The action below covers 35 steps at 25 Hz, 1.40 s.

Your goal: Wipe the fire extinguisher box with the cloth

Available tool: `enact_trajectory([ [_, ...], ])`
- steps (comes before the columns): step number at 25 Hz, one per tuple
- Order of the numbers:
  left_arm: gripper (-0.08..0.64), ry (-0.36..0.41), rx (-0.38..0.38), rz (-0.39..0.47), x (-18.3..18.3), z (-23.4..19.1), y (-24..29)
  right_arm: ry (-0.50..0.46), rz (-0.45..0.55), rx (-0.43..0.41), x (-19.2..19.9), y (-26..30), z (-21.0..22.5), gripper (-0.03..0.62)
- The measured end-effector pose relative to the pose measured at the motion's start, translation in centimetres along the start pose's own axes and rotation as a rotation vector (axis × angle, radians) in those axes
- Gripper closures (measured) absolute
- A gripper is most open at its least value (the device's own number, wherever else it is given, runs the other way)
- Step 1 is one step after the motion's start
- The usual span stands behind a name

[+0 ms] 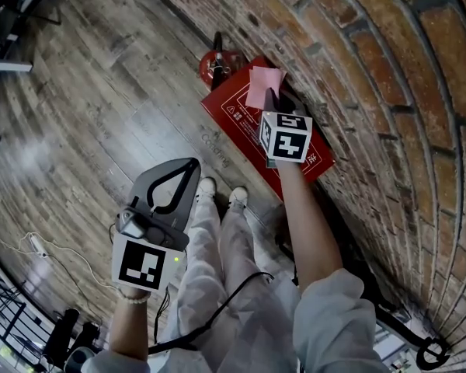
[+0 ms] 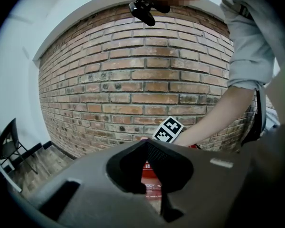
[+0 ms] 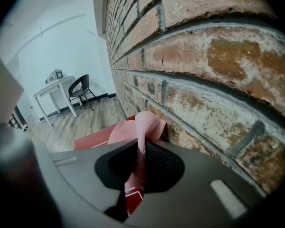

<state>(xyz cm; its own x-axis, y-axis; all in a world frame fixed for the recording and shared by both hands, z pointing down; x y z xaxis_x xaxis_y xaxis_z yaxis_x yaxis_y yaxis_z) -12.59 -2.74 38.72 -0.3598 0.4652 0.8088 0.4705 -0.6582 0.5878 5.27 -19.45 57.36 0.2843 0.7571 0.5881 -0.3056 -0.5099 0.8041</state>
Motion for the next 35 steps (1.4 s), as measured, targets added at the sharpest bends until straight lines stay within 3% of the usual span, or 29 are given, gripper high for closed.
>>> enact_trajectory([
  [35,0.561,0.074,0.100,0.004,-1.2,6.1,1.5,0.049,-0.021,0.096,7.5,-5.9,5.7,0.566],
])
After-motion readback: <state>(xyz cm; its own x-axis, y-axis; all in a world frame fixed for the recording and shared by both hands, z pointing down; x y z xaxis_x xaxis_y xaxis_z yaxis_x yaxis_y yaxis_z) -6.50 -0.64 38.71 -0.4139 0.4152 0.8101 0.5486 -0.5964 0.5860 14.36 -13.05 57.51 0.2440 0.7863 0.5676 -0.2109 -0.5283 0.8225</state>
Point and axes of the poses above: the fingertips, and each gripper's own axes: y forward along the fingers, z to its right, x out of its underside, the point moved 7 cm from there along -y, backward along the fingers, and after that the axes turned 9 degrees about -z, right-handed, at the moved point
